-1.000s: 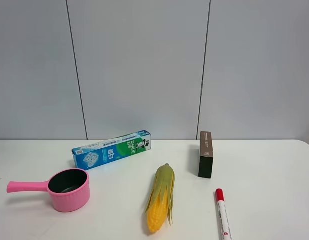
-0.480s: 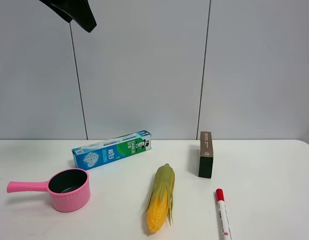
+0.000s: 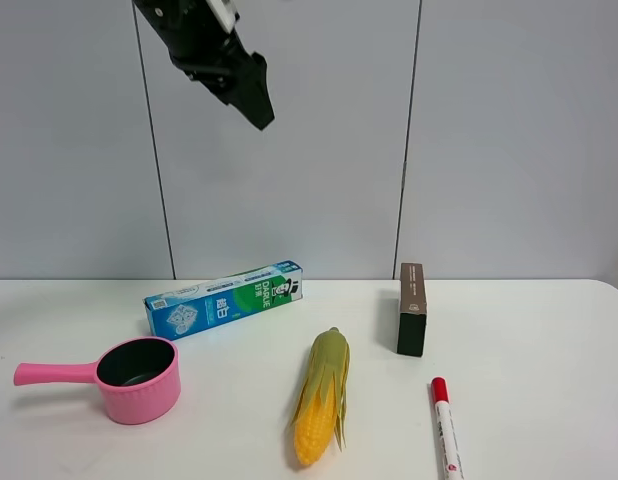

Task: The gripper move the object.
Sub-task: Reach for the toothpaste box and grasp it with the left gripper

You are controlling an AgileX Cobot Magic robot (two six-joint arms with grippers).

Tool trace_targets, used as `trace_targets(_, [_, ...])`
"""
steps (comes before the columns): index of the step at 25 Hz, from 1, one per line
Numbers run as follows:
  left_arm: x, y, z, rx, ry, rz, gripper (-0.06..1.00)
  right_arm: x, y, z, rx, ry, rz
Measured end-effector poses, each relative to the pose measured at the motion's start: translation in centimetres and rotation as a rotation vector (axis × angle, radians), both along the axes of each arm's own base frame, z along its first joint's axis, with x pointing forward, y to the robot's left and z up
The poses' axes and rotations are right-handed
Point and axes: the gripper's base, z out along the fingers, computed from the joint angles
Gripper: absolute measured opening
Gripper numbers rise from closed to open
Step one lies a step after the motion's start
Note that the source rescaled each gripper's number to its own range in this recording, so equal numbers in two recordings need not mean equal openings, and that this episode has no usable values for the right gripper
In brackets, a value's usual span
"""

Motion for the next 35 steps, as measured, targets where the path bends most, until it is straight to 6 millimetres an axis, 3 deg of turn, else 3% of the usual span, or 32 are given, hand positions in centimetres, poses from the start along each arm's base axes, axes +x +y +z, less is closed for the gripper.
trace_targets(4, [2.8, -1.2, -3.6, 0.089, 0.11, -0.012, 0.81, 0.0, 0.0, 0.0, 0.0, 0.0, 0.0])
trace_targets(8, [5.2, -1.2, -6.2, 0.123, 0.151, 0.006, 0.94, 0.0, 0.0, 0.0, 0.0, 0.0, 0.0])
trace_targets(17, [8.6, 3.3, -11.1, 0.189, 0.247, 0.091, 0.97, 0.0, 0.0, 0.0, 0.0, 0.0, 0.0])
trace_targets(23, [9.8, 4.8, -14.7, 0.207, 0.321, 0.122, 0.97, 0.0, 0.0, 0.0, 0.0, 0.0, 0.0])
trace_targets(28, [10.2, 4.5, -18.0, 0.188, 0.39, 0.119, 0.97, 0.0, 0.0, 0.0, 0.0, 0.0, 0.0])
trace_targets(35, [10.6, 4.2, -21.1, 0.183, 0.423, 0.111, 0.97, 0.0, 0.0, 0.0, 0.0, 0.0, 0.0])
